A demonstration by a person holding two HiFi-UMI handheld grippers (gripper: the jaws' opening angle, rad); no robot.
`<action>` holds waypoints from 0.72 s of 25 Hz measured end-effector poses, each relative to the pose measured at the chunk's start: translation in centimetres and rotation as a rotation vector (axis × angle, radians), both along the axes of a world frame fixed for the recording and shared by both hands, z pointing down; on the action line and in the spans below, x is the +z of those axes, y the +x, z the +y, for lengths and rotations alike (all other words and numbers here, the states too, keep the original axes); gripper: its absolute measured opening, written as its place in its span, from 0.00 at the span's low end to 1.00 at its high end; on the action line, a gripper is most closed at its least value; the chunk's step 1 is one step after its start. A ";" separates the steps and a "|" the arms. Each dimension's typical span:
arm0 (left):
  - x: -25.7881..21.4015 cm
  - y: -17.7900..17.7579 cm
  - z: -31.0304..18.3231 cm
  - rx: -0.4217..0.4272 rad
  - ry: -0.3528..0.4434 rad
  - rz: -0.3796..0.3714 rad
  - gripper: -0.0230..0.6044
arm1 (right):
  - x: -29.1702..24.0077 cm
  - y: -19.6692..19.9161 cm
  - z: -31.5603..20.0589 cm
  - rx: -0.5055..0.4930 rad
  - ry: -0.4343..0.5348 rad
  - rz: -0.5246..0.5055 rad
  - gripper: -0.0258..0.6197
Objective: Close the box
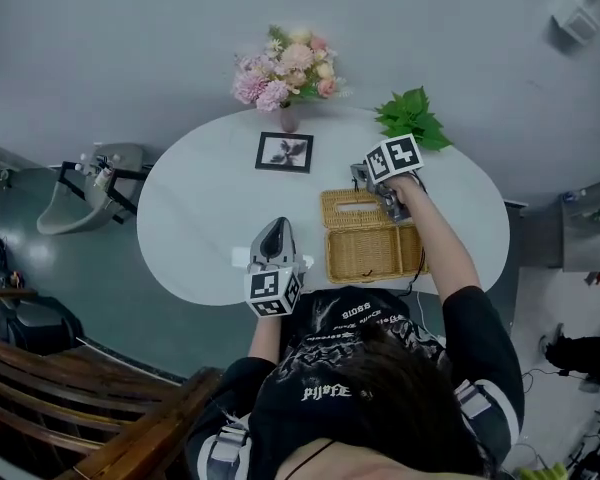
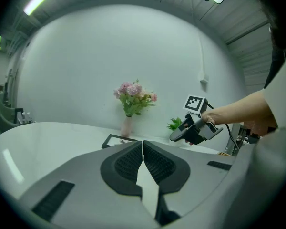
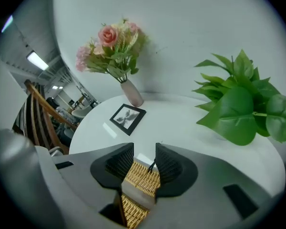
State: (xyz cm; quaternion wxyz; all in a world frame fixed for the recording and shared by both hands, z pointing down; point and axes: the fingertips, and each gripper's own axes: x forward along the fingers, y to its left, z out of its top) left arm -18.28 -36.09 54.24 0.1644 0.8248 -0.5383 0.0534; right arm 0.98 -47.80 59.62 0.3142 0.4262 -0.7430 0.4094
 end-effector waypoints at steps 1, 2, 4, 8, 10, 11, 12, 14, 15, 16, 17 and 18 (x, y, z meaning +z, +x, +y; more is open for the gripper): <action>0.1 -0.8 -0.2 -0.015 -0.004 0.004 0.08 | 0.6 -0.3 -0.2 -0.008 -0.029 0.011 0.30; 0.1 -1.5 -0.4 -0.027 -0.006 0.007 0.08 | 1.2 -0.6 -0.4 -0.016 -0.056 0.024 0.30; 0.1 -2.5 -0.5 -0.042 -0.005 0.008 0.08 | 2.2 -1.0 -0.7 -0.028 -0.104 0.059 0.30; 0.5 -3.5 -0.5 -0.051 -0.009 0.010 0.08 | 4.3 -1.2 -0.1 -0.065 -0.209 0.105 0.30; 0.9 -4.3 -0.6 -0.062 -0.017 0.016 0.08 | 5.3 -1.3 0.2 -0.082 -0.256 0.133 0.30; 1.0 -4.7 -0.5 -0.070 -0.021 0.018 0.08 | 5.8 -1.3 0.4 -0.091 -0.273 0.154 0.30; 1.2 -5.1 -0.5 -0.078 -0.025 0.020 0.08 | 6.3 -1.1 0.4 -0.096 -0.288 0.177 0.30; 1.4 -5.6 -0.4 -0.085 -0.029 0.022 0.08 | 7.4 -0.8 0.5 -0.089 -0.316 0.208 0.30; 1.5 -5.9 -0.4 -0.085 -0.031 0.021 0.08 | 7.8 -0.7 0.6 -0.084 -0.331 0.214 0.30; 1.5 -6.1 -0.4 -0.083 -0.034 0.019 0.08 | 8.1 -0.7 0.7 -0.080 -0.344 0.215 0.30; 1.7 -6.4 -0.3 -0.083 -0.038 0.016 0.08 | 8.3 -0.7 0.8 -0.077 -0.356 0.214 0.29; 1.8 -6.8 -0.4 -0.086 -0.043 0.011 0.08 | 8.6 -0.8 0.8 -0.075 -0.364 0.217 0.29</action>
